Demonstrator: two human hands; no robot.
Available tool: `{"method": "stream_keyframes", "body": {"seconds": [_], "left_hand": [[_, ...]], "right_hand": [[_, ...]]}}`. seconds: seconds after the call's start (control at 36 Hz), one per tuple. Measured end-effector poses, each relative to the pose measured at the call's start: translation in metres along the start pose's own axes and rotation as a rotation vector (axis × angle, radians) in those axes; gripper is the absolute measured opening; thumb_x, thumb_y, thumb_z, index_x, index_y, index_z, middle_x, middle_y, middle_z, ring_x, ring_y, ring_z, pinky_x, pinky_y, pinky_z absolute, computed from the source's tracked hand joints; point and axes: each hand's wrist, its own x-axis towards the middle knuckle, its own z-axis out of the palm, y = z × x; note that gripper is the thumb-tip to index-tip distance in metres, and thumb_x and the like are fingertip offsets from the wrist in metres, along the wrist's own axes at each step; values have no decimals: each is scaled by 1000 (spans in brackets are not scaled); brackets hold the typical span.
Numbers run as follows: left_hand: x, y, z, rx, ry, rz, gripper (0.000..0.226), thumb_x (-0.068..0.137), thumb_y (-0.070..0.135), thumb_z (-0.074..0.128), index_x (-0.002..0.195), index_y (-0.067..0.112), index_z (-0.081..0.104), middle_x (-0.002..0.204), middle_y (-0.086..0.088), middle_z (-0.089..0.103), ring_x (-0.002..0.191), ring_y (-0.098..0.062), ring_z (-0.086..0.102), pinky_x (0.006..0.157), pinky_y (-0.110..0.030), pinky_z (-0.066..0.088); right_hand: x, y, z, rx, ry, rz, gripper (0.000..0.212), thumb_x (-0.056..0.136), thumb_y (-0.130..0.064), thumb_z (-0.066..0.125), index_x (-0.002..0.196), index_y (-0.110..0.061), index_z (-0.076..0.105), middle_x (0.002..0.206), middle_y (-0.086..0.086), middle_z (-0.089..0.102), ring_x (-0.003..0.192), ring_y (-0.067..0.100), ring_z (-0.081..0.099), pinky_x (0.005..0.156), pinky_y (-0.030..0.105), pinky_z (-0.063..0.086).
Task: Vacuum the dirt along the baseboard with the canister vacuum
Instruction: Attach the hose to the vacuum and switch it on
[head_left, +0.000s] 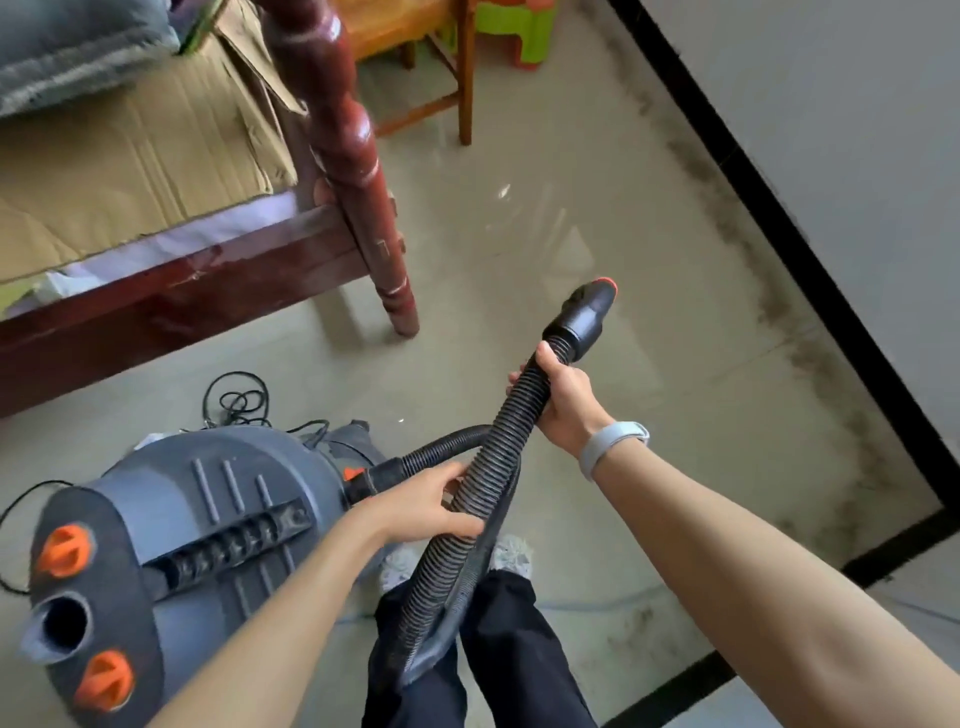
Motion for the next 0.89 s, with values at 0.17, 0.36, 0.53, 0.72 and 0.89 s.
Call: {"method": "stream_keyframes", "body": {"seconds": [0.17, 0.36, 0.53, 0.72, 0.89], "left_hand": [[11, 13, 4, -185, 199, 91, 46, 92, 18, 63, 134, 21, 44, 115, 13, 59, 107, -5, 58, 92, -19, 46], [-18, -19, -8, -190, 101, 59, 56, 91, 20, 66, 137, 31, 35, 121, 19, 53, 118, -5, 52, 100, -22, 44], [-43, -43, -45, -38, 80, -46, 45, 88, 23, 69, 126, 28, 45, 118, 9, 60, 108, -8, 60, 95, -29, 50], [-64, -64, -85, -42, 248, -78, 64, 87, 36, 69, 143, 22, 40, 130, 6, 50, 113, -10, 54, 89, -23, 42], [-70, -59, -57, -211, 354, 47, 56, 92, 30, 64, 141, 22, 38, 124, 3, 58, 113, -14, 59, 98, -34, 48]], "right_hand": [[-13, -1, 22, -66, -184, -103, 11, 96, -15, 57, 93, -8, 50, 81, 7, 53, 72, 21, 59, 73, 36, 50], [3, -35, 41, -6, -92, -59, 37, 91, -38, 63, 106, -8, 48, 83, 7, 54, 70, 24, 59, 69, 37, 54], [7, -8, 67, -167, 66, -78, 52, 90, -38, 64, 126, -6, 45, 101, 9, 58, 84, 25, 62, 73, 39, 55], [-18, 45, 94, -424, 9, -227, 26, 90, -28, 63, 104, -14, 46, 100, 8, 56, 93, 23, 59, 93, 45, 50], [-55, 90, 116, -634, -133, -235, 17, 90, -23, 65, 93, -18, 49, 102, 12, 62, 93, 25, 62, 86, 41, 52]]}}
